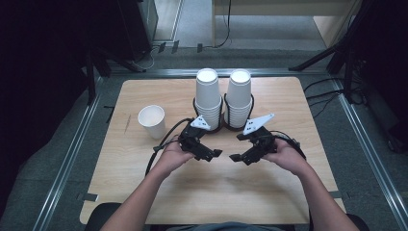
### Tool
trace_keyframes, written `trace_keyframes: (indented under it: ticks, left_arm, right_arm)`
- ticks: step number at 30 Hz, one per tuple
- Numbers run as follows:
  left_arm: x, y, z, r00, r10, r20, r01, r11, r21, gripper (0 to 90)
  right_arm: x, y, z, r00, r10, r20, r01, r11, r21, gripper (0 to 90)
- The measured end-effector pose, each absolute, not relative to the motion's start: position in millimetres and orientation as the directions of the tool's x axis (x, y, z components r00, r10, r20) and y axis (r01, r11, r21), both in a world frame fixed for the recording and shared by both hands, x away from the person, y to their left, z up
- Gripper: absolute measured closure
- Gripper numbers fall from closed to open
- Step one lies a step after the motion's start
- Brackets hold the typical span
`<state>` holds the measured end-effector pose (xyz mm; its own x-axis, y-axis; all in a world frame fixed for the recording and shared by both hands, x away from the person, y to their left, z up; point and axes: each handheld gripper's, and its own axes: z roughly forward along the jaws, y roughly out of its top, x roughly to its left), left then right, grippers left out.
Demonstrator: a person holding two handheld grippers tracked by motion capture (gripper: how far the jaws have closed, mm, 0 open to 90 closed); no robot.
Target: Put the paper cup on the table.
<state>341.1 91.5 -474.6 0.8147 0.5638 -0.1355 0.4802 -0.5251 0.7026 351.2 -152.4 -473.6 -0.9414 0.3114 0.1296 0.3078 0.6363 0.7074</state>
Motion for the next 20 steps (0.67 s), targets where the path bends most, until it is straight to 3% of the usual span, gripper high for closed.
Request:
trace_keyframes:
  ticks: [20]
  left_arm:
    - [341.8, 91.6, -477.5, 0.818, 0.567, -0.1, 0.463, -0.546, 0.698, 0.0]
  right_arm:
    - [350.7, -150.8, -474.9, -0.949, 0.293, 0.112, 0.283, 0.645, 0.71, 15.4]
